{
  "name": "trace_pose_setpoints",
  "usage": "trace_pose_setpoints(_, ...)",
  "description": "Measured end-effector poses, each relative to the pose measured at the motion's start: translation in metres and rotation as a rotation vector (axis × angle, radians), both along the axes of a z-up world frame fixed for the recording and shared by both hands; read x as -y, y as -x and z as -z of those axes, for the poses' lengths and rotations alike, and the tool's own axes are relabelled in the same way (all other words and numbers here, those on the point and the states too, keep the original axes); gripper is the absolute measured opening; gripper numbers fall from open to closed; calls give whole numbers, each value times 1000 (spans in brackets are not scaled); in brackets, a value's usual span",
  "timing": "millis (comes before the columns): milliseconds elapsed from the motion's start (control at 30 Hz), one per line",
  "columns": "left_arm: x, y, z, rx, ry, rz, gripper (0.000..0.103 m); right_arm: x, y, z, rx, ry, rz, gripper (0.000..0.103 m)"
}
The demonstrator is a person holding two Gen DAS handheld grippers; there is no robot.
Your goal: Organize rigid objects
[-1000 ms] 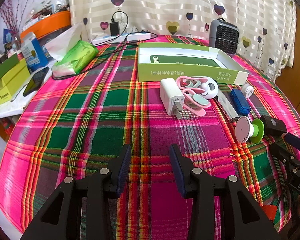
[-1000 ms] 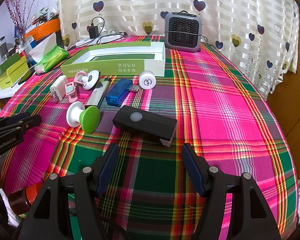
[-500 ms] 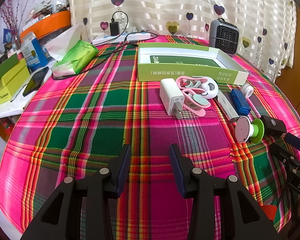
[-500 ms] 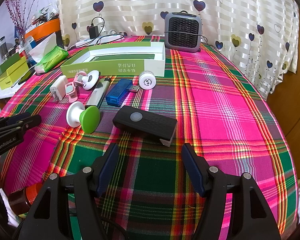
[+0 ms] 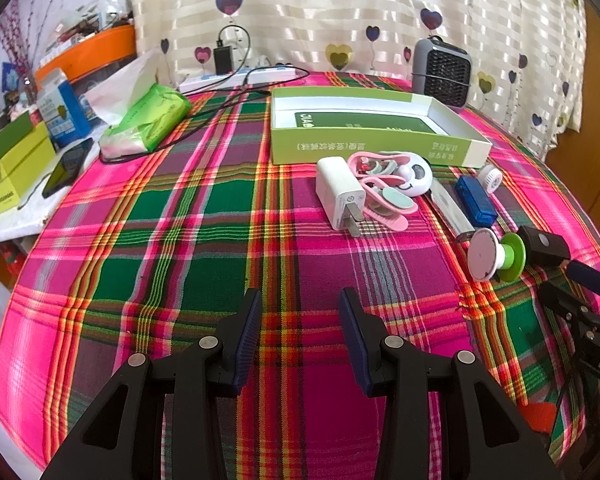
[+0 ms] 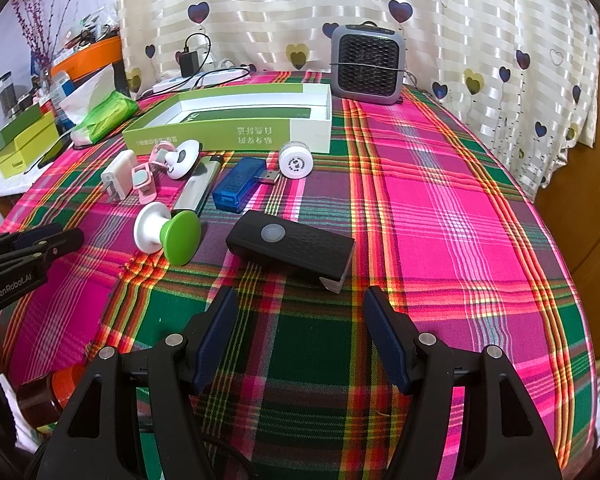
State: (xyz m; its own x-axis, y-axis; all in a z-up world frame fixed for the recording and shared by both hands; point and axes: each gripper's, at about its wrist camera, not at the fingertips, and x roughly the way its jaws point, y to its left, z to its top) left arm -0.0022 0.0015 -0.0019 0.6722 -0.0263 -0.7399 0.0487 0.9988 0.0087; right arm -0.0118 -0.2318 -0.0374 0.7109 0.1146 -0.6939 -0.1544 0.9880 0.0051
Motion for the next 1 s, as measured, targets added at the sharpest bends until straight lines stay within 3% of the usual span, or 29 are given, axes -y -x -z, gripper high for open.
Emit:
trace_pose_setpoints(167, -11, 4, -5, -20, 61, 50, 38, 5, 6, -1, 3, -12, -24, 65)
trace_pose_setpoints(333, -4, 21, -15, 2, 120, 199, 38, 13, 14, -9, 38, -97, -43, 65)
trace_pose_setpoints(500, 3, 35, -28, -11, 220, 314, 38, 19, 26, -17, 63, -106, -44, 65)
trace_pose_setpoints(733, 24, 64, -42, -32, 252, 457, 38, 26, 51, -25, 91, -107, -25, 65)
trace_pose_setpoints(1000, 50, 93, -42, -46, 197, 559, 38, 28, 68, -26, 112, -121, -29, 65)
